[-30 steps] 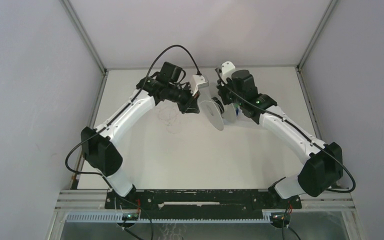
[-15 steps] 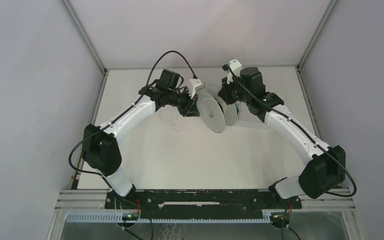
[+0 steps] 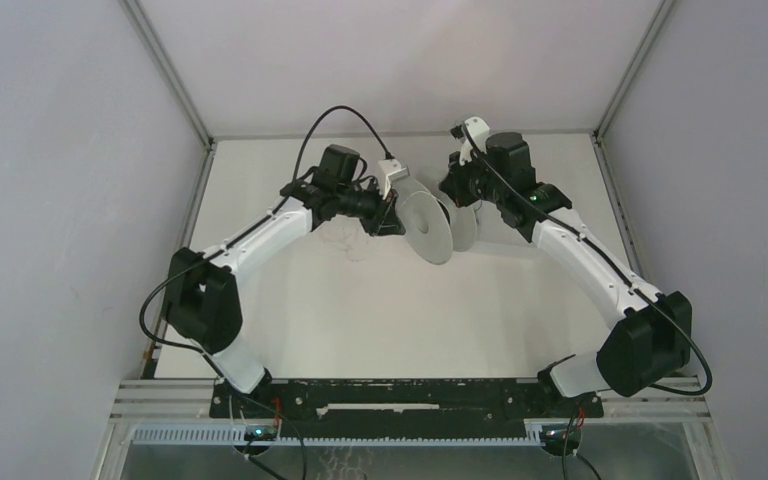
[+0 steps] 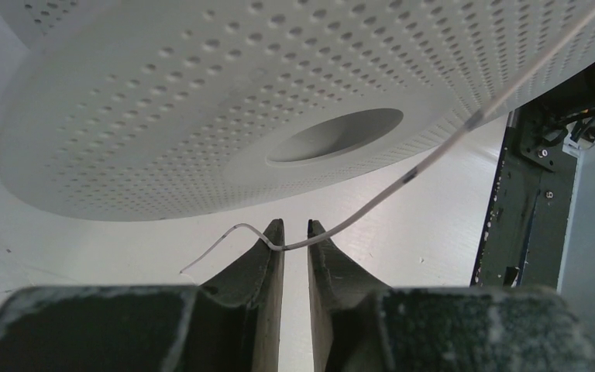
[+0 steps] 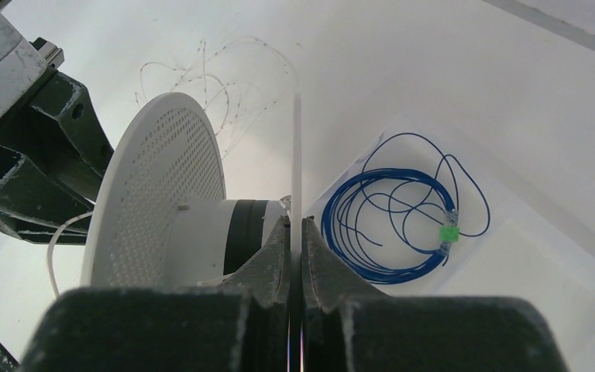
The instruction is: Wrap the cables
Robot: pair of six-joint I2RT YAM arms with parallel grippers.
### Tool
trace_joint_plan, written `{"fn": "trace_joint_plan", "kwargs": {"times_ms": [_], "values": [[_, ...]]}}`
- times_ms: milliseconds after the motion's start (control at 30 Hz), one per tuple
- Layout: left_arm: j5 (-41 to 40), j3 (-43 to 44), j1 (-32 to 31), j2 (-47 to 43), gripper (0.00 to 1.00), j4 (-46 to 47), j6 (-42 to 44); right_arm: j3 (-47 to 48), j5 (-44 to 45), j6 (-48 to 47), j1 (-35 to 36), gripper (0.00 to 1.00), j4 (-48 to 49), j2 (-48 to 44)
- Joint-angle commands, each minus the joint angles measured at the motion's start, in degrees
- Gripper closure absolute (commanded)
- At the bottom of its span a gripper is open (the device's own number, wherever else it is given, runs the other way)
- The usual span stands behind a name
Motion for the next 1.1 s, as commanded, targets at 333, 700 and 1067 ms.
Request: {"fn": "trace_joint_plan", "kwargs": {"times_ms": [333, 700, 1067], "values": [[2.92, -9.76, 0.44, -4.45, 0.74, 16.00, -0.42, 3.11, -3.11, 2.74, -1.12, 1.00, 3.67, -2.57], [4.25, -10.13, 1.05, -4.47, 1.00, 14.56, 3.11, 3.01, -2.46, 2.66, -1.49, 1.00, 2.98, -2.48], [10.29, -7.15, 3.97, -7.13, 1.00, 2.49, 14.32, 3.09, 1.95, 3.01, -1.45, 1.00, 2.96, -2.38]]}}
